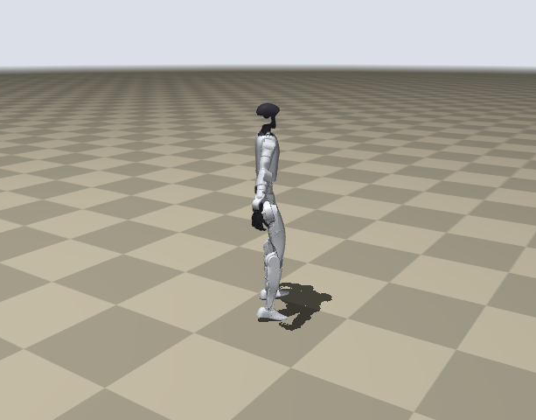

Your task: Dance

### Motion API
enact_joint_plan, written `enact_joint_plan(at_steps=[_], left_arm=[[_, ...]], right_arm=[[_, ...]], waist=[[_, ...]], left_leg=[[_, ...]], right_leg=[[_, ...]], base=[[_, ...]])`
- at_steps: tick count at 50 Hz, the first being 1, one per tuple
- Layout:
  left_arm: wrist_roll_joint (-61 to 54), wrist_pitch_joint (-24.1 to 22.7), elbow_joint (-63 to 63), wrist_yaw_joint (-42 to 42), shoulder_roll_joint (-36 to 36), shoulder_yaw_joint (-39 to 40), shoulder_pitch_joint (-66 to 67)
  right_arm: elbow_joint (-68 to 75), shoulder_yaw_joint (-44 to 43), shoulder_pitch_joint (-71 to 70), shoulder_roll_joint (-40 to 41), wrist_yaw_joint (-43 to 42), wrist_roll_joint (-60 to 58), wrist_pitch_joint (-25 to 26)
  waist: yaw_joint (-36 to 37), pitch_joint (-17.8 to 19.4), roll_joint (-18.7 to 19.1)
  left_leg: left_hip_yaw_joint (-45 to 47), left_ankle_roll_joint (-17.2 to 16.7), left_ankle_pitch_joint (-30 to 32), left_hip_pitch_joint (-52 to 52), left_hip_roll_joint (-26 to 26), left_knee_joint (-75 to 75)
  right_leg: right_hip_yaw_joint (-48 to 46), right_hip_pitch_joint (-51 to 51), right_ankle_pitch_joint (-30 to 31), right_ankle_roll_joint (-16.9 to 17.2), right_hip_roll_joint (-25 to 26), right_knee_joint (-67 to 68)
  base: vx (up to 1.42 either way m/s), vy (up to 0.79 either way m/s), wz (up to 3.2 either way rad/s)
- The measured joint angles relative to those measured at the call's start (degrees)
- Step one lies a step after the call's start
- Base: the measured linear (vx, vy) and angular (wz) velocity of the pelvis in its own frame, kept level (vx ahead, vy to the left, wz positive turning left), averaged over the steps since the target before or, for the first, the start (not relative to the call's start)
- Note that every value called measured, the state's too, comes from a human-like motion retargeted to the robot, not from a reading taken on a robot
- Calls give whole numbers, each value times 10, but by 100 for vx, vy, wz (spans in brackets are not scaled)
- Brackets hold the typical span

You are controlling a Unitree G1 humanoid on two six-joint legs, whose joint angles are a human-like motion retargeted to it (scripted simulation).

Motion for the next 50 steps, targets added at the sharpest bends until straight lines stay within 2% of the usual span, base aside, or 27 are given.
enact_joint_plan(at_steps=[3,6,9,13,15,18,20,23,25,28,30,32,35,38,40,43,45,48,50], left_arm=[[84,-8,-10,-13,15,-21,5],[138,-18,-26,-42,21,-50,5],[158,-26,-38,-55,14,-68,-3],[149,-30,-47,-39,-20,-70,-24],[138,-38,-42,-32,-39,-68,-42],[120,-67,-49,-55,-73,-72,-64],[98,-86,-63,-81,-97,-80,-81],[69,-86,-105,-75,-130,-86,-104],[78,-110,-137,-48,-141,-97,-110],[145,-170,-164,41,-127,-155,-115],[207,-205,-158,138,-113,-187,-123],[251,-231,-133,250,-103,-203,-137],[251,-246,-68,391,-93,-218,-162],[185,-226,3,423,-95,-225,-190],[114,-174,38,381,-98,-247,-204],[6,-64,44,232,-120,-281,-210],[-27,-24,43,125,-141,-284,-212],[-53,35,39,-34,-177,-301,-222],[-60,48,40,-133,-198,-320,-227]], right_arm=[[-15,10,11,-6,-21,14,-1],[-33,27,9,22,-97,77,-26],[-46,41,-16,83,-205,142,-81],[-68,74,-51,197,-305,266,-173],[-81,84,-65,264,-308,351,-236],[-109,88,-83,366,-258,532,-285],[-133,99,-96,423,-217,650,-313],[-133,106,-123,482,-172,763,-342],[-109,128,-139,497,-149,809,-327],[-85,194,-150,492,-81,776,-262],[-82,242,-154,479,3,684,-211],[-87,288,-156,463,97,546,-186],[-79,356,-166,429,208,351,-216],[-34,421,-193,381,213,251,-216],[5,445,-210,353,198,217,-199],[72,431,-229,324,166,183,-178],[100,395,-228,310,132,154,-144],[113,332,-209,275,136,87,-112],[107,304,-184,247,152,27,-89]], waist=[[11,-1,-3],[31,4,-7],[34,6,-7],[11,1,-5],[-7,-4,-8],[-16,-4,-14],[-9,-3,-17],[-13,-4,-25],[-10,3,-31],[-1,15,-37],[6,19,-39],[5,18,-39],[-6,13,-41],[-15,6,-45],[-16,4,-45],[-23,2,-48],[-29,1,-49],[-46,-4,-58],[-42,-2,-62]], left_leg=[[22,12,7,11,-5,-10],[36,21,13,24,-5,-14],[39,28,15,34,-5,-16],[37,39,25,40,-3,-16],[41,48,31,41,-2,-18],[37,53,38,56,-3,-32],[41,48,42,62,6,-40],[29,39,50,68,14,-49],[35,28,57,82,28,-58],[52,17,69,102,49,-75],[60,10,76,107,62,-83],[66,-1,82,106,77,-86],[72,-17,95,100,99,-87],[82,-37,110,91,116,-88],[89,-56,120,84,127,-87],[98,-93,138,71,146,-81],[104,-123,144,61,160,-75],[79,-131,140,32,143,-64],[58,-112,138,28,161,-46]], right_leg=[[-164,13,-2,-5,-29,-14],[-262,20,-5,-20,-40,-16],[-255,7,-11,-27,-33,1],[-148,-12,-31,-23,-2,4],[-114,-17,-44,-10,6,0],[-74,-17,-26,-3,14,-13],[-76,-17,-41,3,13,-2],[-102,-5,-57,2,12,-5],[-113,8,-67,1,16,-4],[-131,21,-77,-7,23,0],[-140,25,-84,-10,28,3],[-150,29,-88,-14,36,2],[-158,32,-95,-15,48,2],[-166,30,-104,-17,57,2],[-170,30,-110,-19,65,2],[-177,29,-119,-26,77,0],[-184,31,-124,-30,85,-2],[-198,23,-132,-23,67,2],[-199,37,-131,-30,83,-11]], base=[[19,4,-80],[17,0,-89],[11,-1,-49],[10,-5,-1],[5,-11,38],[-4,-19,39],[-13,-20,25],[-12,-25,58],[-9,-26,48],[-18,-25,38],[-21,-20,34],[-21,-21,43],[-18,-19,50],[-23,-15,44],[-19,-11,42],[-21,-13,49],[-13,-7,58],[-12,3,75],[1,-20,26]])
